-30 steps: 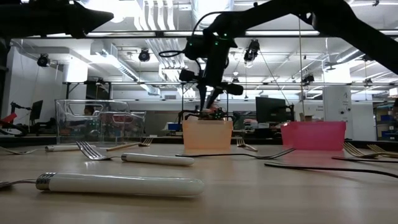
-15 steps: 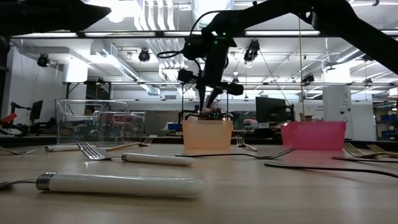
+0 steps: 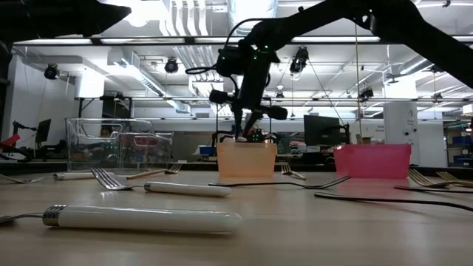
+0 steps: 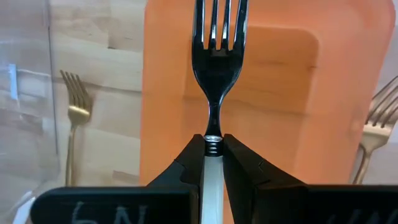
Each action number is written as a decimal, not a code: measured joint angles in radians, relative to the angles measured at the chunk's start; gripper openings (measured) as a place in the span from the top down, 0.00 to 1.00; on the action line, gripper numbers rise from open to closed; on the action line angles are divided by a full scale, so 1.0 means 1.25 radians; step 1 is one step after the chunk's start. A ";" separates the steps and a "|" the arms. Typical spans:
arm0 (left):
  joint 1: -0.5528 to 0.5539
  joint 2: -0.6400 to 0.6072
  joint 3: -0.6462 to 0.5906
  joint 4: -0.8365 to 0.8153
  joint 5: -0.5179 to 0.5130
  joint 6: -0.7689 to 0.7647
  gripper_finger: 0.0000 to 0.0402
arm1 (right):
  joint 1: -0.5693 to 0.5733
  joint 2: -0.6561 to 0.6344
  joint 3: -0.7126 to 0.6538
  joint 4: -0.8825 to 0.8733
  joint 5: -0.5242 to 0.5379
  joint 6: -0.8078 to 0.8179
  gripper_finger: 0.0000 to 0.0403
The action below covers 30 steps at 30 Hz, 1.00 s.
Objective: Sort silverware by color (type)
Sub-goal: Put the top right white fork into the orange bin
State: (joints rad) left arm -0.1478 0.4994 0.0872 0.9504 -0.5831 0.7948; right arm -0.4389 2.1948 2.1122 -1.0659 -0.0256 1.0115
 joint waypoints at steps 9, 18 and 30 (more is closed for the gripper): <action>0.000 0.000 0.000 0.000 0.000 0.000 0.90 | -0.006 0.000 -0.030 -0.003 0.026 0.000 0.93; 0.000 0.000 0.000 0.000 0.000 0.000 0.90 | -0.005 0.000 -0.053 -0.002 0.023 -0.001 0.93; 0.000 0.000 0.000 0.000 0.000 0.000 0.90 | -0.005 0.000 -0.073 0.001 0.042 -0.005 0.93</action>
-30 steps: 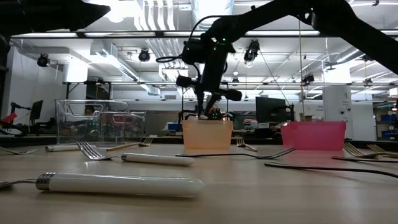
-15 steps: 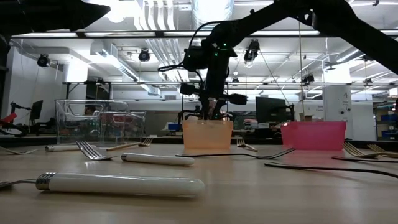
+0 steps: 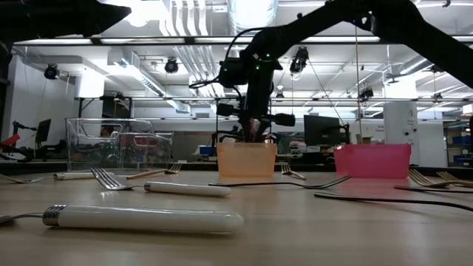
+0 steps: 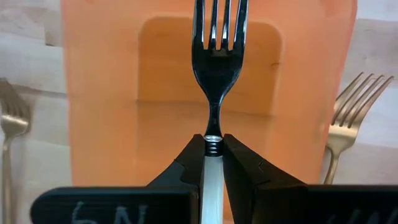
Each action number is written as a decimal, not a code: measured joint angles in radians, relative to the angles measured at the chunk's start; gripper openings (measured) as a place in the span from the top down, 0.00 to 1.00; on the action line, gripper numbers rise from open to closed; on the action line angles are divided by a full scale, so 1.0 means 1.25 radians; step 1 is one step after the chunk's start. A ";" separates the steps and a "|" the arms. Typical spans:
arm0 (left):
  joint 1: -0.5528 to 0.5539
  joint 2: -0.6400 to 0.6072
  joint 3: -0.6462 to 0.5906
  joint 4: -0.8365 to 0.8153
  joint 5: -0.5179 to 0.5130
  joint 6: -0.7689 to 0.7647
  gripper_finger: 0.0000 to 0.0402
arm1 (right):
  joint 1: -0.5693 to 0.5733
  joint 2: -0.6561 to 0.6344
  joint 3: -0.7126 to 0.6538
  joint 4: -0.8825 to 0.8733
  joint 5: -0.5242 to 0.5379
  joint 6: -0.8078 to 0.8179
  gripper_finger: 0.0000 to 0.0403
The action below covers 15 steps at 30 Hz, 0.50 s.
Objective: Sort silverware by color (type)
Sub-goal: Put the top right white fork into the orange bin
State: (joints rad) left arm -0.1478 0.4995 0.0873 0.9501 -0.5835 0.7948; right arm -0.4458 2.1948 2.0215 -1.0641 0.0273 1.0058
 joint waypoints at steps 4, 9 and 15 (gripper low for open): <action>0.000 0.000 0.000 0.000 0.000 0.000 0.90 | 0.001 0.000 -0.017 0.006 0.000 0.001 0.93; 0.000 0.000 0.000 0.000 0.000 0.000 0.90 | 0.001 0.000 -0.042 0.037 0.000 0.001 0.93; 0.000 0.000 0.000 0.000 0.000 0.000 0.90 | 0.001 0.000 -0.060 0.067 0.000 -0.001 0.93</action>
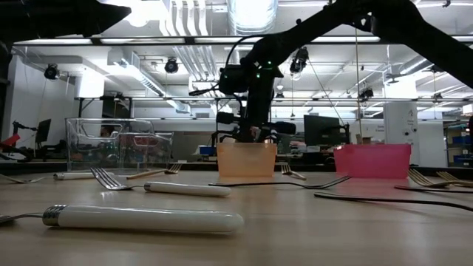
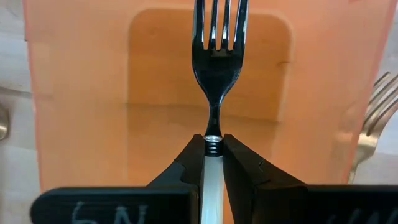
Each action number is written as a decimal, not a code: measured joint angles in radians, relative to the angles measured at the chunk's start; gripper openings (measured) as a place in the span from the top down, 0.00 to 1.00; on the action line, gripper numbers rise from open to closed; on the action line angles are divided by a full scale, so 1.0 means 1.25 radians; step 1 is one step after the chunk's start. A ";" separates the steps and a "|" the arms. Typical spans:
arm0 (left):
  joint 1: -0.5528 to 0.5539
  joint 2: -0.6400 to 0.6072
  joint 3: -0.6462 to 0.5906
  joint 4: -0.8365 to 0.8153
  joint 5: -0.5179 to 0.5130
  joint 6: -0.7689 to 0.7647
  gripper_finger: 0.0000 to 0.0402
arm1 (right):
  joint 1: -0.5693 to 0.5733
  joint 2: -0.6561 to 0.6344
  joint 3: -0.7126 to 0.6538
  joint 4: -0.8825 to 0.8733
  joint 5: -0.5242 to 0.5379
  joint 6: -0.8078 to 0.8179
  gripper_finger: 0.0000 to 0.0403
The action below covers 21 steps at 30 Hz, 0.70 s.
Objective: Sort silverware by color (type)
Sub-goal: Put the top right white fork into the orange bin
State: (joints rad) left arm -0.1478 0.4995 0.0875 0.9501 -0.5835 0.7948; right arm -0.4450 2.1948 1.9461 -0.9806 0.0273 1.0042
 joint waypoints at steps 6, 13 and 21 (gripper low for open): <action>0.000 0.000 0.000 0.000 0.000 0.000 0.90 | 0.000 0.000 -0.033 0.021 0.000 0.000 0.93; 0.000 0.000 0.000 0.000 0.000 0.000 0.90 | 0.000 0.000 -0.052 0.042 0.000 -0.001 0.93; 0.000 0.000 0.000 0.000 0.000 0.000 0.90 | 0.000 0.000 -0.053 0.060 0.000 -0.006 0.93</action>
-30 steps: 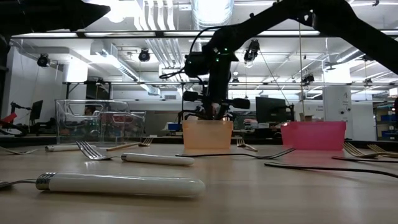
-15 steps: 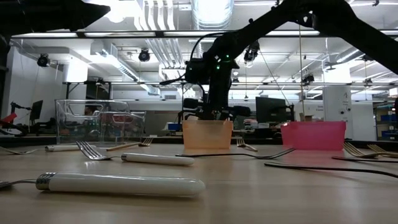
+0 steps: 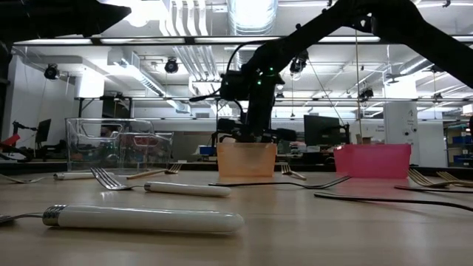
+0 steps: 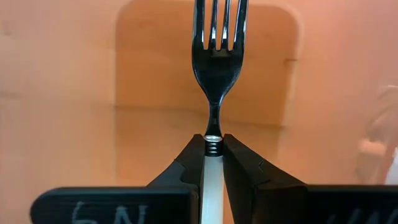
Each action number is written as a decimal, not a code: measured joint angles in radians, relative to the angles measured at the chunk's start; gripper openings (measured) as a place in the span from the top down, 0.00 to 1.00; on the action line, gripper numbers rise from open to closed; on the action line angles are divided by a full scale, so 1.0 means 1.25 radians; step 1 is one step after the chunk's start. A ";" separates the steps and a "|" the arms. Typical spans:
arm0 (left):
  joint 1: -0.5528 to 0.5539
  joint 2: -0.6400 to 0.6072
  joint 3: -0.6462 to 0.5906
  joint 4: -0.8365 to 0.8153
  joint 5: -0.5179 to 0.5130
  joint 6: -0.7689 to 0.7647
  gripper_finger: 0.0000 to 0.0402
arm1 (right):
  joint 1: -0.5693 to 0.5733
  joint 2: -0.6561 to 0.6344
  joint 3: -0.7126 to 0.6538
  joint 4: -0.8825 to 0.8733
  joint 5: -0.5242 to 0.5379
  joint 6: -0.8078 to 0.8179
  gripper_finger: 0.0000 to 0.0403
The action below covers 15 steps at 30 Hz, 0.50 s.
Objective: Sort silverware by color (type)
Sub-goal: Put the top right white fork into the orange bin
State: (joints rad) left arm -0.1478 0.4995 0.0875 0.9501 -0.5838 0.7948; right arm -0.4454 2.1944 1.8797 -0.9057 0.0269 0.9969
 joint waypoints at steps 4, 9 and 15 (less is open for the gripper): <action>0.000 0.000 0.000 0.000 0.000 0.000 0.90 | 0.000 0.000 -0.001 0.004 0.000 -0.002 0.93; 0.000 0.000 0.000 0.001 0.000 -0.002 0.90 | 0.000 0.000 -0.011 0.005 0.000 -0.004 0.93; 0.000 0.000 0.000 0.007 0.000 -0.003 0.90 | 0.000 0.000 -0.026 0.006 0.002 -0.004 0.93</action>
State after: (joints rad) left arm -0.1478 0.4995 0.0875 0.9588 -0.5835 0.7914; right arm -0.4454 2.1944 1.8477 -0.8978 0.0288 0.9924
